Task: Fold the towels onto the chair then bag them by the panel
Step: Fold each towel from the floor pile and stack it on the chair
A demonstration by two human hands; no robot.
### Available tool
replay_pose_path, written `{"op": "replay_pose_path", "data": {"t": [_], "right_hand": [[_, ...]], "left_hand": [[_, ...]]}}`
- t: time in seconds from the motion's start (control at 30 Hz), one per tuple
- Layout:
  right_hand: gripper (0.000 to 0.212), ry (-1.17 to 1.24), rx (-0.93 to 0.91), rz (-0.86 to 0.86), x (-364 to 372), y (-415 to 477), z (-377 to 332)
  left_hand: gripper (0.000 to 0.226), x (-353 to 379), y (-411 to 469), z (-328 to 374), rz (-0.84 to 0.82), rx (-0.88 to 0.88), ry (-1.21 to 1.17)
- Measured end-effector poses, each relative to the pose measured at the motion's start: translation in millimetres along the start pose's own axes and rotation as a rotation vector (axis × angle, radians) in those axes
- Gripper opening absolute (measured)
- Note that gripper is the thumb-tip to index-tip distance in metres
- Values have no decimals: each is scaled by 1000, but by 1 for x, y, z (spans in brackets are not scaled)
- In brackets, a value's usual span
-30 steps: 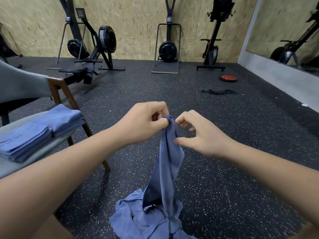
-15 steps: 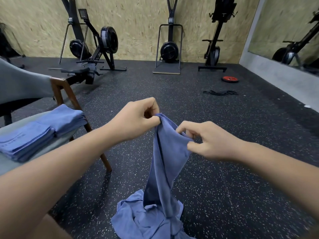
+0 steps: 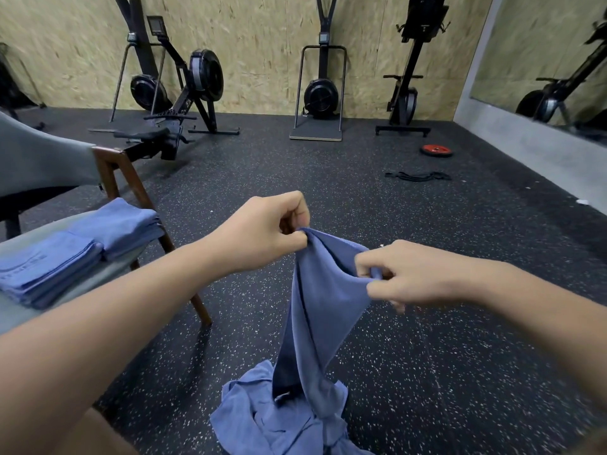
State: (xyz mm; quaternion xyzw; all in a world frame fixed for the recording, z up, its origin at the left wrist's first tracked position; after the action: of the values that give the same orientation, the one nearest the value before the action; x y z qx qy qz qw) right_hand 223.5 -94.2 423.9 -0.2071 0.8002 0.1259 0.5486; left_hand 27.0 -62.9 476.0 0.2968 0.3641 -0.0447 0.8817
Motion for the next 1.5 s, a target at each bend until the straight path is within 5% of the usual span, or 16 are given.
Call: {"op": "replay_pose_path", "data": {"t": [0.17, 0.43, 0.8, 1.17, 1.33, 1.5], "right_hand": [[29, 488, 79, 18, -12, 1, 4], [7, -34, 23, -68, -9, -9, -6], [9, 131, -180, 544, -68, -1, 11], [18, 229, -168, 731, -95, -16, 8], [46, 60, -109, 626, -83, -11, 10], [50, 193, -142, 557, -56, -2, -12]], "left_hand": [[16, -3, 1, 0, 28, -1, -16], [16, 4, 0, 5, -4, 21, -8], [13, -18, 11, -22, 174, -112, -26], [8, -18, 16, -24, 220, -188, -313], [9, -7, 14, -7, 171, -103, -309], [13, 14, 8, 17, 90, -5, -244]]}}
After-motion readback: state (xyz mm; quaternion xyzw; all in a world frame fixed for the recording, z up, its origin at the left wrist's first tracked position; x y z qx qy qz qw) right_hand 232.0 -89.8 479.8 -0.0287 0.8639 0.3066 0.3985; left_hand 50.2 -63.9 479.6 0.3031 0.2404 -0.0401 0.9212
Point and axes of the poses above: each hand's wrist, its own y-axis towards the middle knuckle, its own x-axis out of the palm, z = x × y, the point moved 8 cm from there along y, towards the middle knuckle, and after that the axes turned 12 degrees about z, right-handed, at the moved point
